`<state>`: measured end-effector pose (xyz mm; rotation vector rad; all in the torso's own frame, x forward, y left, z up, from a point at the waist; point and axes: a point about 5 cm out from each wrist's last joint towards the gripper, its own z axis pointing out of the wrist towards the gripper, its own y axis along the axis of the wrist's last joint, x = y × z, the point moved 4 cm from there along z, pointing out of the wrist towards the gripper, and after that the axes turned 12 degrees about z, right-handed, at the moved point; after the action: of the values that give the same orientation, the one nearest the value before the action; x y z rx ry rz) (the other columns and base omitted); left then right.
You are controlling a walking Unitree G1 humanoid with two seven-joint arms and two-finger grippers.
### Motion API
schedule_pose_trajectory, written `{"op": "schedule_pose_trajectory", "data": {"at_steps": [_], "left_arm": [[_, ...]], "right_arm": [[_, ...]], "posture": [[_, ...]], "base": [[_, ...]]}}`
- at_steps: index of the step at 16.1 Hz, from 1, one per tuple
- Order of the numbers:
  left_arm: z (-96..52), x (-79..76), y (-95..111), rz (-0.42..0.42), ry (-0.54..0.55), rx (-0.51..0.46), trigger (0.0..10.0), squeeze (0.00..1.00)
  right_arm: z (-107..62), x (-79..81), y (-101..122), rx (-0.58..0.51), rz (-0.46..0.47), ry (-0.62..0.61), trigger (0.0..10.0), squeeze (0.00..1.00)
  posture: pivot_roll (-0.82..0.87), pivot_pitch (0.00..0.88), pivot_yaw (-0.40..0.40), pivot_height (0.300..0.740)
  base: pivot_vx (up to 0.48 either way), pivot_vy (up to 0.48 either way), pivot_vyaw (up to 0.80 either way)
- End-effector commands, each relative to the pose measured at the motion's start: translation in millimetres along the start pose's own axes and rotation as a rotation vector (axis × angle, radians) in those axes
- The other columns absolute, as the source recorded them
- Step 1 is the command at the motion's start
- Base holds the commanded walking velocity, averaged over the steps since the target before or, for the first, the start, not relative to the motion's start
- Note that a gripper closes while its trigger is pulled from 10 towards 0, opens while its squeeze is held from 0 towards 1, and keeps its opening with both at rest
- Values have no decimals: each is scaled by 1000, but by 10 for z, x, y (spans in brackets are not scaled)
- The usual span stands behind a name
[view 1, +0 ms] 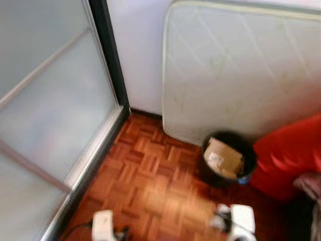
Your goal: Clean up the room
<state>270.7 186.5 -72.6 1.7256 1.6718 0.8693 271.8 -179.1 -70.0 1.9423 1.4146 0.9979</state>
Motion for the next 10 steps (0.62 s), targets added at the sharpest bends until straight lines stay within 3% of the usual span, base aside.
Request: {"op": "schedule_pose_trajectory", "data": {"at_steps": [1, 5, 10], "left_arm": [[-43, -30, -178, -6, -8, 55, 10000, 0], [-42, -30, -174, -7, -6, 54, 10000, 0], [-42, -29, -175, -8, -5, 54, 10000, 0]], "right_arm": [[-39, -103, -89, 29, 6, -32, 10000, 0], [-37, -109, -77, 24, 0, -38, 10000, 0], [-38, -111, -72, 18, -1, -41, 10000, 0]], "posture": [[-25, 279, 45, 740], [-22, 283, 44, 740], [-22, 287, 44, 740]], "base": [[341, 0, -650], [343, 0, -762], [341, 0, 0]]}}
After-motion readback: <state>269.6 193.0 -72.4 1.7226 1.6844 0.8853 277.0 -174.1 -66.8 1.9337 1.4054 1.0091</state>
